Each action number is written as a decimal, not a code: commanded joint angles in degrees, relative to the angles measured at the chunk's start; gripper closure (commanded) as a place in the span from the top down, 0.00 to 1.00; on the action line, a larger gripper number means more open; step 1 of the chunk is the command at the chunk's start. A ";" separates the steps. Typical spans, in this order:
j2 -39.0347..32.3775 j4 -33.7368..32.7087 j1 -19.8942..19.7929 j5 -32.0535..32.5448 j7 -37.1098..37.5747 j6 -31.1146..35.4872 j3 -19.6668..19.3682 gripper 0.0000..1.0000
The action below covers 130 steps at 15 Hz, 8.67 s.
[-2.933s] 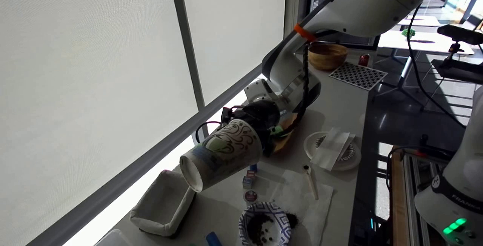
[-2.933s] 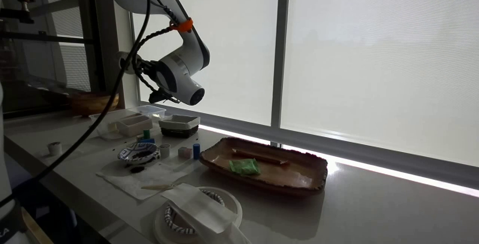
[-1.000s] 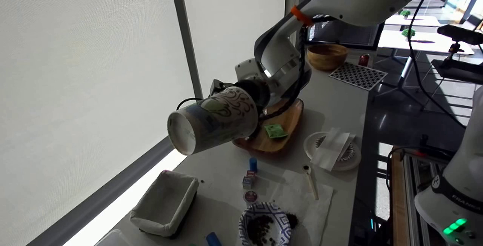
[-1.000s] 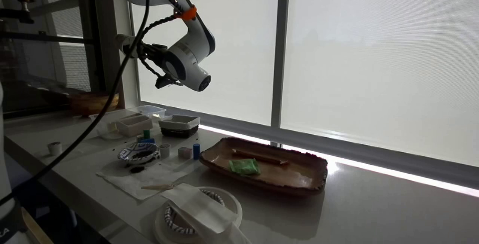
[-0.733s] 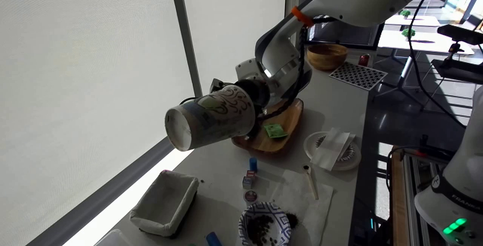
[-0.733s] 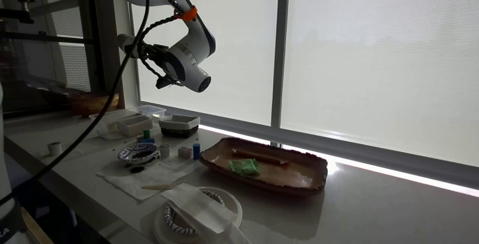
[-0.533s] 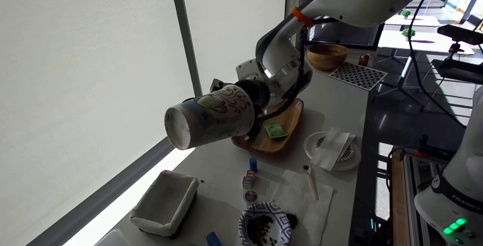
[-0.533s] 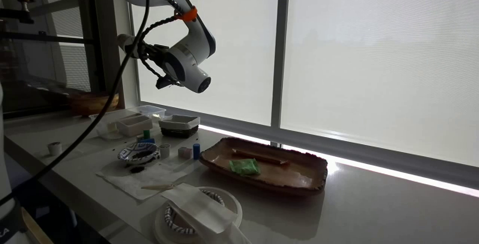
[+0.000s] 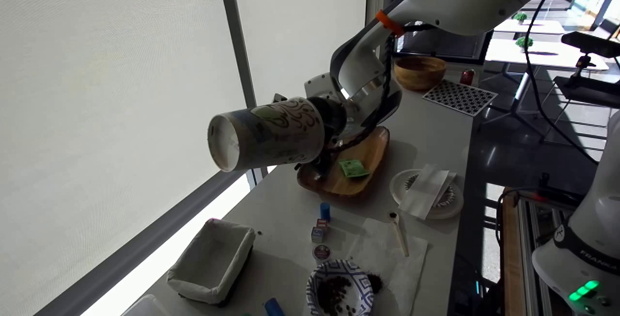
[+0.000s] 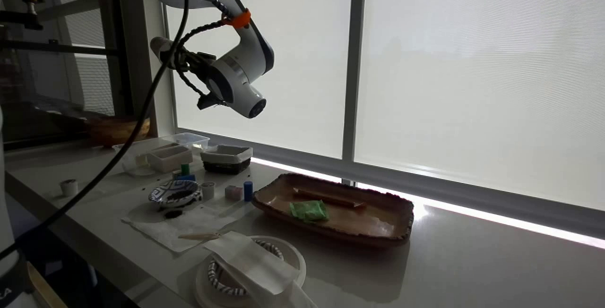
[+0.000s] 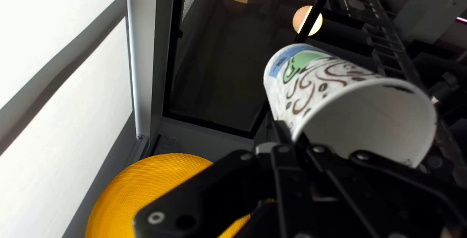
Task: Pour the contents from the coffee cup into the black and white bowl on the left.
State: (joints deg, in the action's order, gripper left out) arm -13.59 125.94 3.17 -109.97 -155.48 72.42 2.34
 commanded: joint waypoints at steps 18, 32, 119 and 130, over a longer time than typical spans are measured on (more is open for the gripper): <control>-0.49 0.84 -0.04 -0.15 -1.84 -6.11 -0.39 0.01; -0.44 0.80 -0.08 -0.42 -1.85 -6.97 -0.27 0.01; 28.06 10.38 6.62 79.48 80.92 56.20 8.38 0.01; 25.34 15.60 6.58 96.27 92.81 65.39 6.76 0.01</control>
State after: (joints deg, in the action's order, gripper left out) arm 12.34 139.63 8.80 -17.33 -66.58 135.06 10.00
